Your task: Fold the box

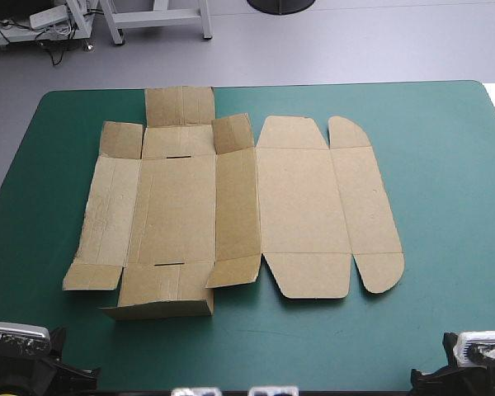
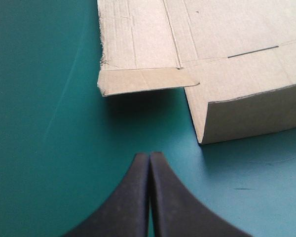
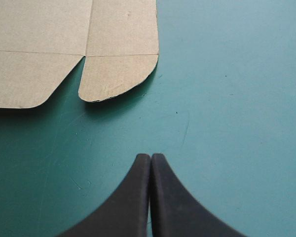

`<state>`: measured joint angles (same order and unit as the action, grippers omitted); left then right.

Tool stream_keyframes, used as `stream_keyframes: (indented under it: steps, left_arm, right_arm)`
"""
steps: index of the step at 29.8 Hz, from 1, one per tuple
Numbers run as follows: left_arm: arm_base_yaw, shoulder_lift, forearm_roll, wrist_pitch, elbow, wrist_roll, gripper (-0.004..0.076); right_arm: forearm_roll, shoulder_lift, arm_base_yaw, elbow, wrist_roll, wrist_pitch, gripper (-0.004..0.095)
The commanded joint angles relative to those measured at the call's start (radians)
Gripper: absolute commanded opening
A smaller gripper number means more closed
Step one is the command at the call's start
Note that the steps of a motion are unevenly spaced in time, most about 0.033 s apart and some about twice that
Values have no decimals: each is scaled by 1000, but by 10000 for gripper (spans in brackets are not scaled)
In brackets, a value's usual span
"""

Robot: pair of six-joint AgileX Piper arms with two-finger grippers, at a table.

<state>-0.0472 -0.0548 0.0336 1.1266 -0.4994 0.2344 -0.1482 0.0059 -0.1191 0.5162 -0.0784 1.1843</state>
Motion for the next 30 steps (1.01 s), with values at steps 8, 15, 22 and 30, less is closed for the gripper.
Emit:
stream_keyframes:
  steps: [8, 15, 22, 30]
  left_arm:
    - [6, -14, 2, -70, -21, -2, -10]
    - [6, -14, 14, -80, -21, -2, -10]
    - [6, -26, 103, -182, -87, 55, -10]
    - [6, -270, 91, -326, -252, 99, -10]
  right_arm:
    - [-1, 17, -1, 22, -8, -65, -18]
    - [-1, 17, -1, 22, -8, -65, -18]
    - [-1, 17, -1, 22, -8, -96, -17]
    - [-1, 19, -1, 22, -8, -123, -17]
